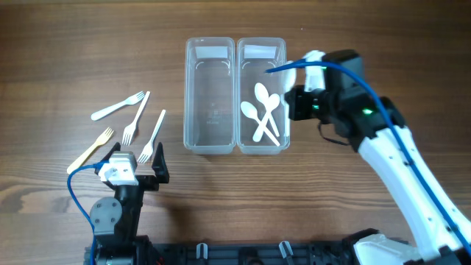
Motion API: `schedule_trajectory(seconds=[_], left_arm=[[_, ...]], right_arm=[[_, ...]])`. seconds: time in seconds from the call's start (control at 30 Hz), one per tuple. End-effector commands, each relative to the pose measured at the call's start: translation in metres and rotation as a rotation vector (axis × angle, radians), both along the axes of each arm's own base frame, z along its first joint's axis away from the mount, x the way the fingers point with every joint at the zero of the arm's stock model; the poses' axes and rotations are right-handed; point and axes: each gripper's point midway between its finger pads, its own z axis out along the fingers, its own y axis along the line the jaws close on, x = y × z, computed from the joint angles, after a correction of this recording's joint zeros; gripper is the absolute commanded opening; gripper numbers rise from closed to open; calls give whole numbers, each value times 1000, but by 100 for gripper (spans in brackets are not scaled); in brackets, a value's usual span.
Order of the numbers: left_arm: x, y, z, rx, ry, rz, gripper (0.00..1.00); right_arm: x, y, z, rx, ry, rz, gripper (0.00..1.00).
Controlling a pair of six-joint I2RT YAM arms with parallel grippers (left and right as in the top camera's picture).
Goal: Pack container
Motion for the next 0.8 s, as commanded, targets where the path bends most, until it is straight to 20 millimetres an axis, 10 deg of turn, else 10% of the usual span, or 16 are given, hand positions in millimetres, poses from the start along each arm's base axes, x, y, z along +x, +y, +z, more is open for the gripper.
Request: schedule_trajectory(seconds=[0.0, 0.07, 0.1, 0.23, 0.47, 0.77], left_arm=[[0, 0, 0, 19, -7, -3, 100], [0, 0, 0, 19, -6, -3, 100], [0, 0, 0, 19, -7, -3, 100], [0, 0, 0, 19, -7, -4, 100], [0, 0, 0, 19, -7, -4, 100], [0, 0, 0, 19, -7, -3, 100]], right_arm=[[-3, 30, -13, 5, 18, 88, 29], [0, 34, -17, 16, 28, 77, 73], [2, 34, -16, 20, 20, 74, 75], [12, 20, -8, -2, -19, 8, 74], [22, -97, 14, -103, -37, -470, 73], [49, -178, -31, -171, 54, -647, 73]])
